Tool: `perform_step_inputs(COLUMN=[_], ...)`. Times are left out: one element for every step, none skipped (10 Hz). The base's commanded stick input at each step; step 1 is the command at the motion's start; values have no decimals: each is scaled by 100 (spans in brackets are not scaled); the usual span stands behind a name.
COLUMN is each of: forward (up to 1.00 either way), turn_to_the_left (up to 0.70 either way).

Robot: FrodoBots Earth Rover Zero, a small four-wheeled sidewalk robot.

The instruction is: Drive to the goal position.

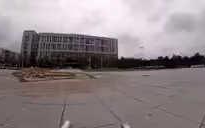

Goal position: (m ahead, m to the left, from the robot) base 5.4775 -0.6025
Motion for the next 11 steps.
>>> perform_step_inputs(forward=[100,100,100,100,100,100,100,100,100,100,100], turn_to_the_left=[0,0,0,0,0,0,0,0,0,0,0])
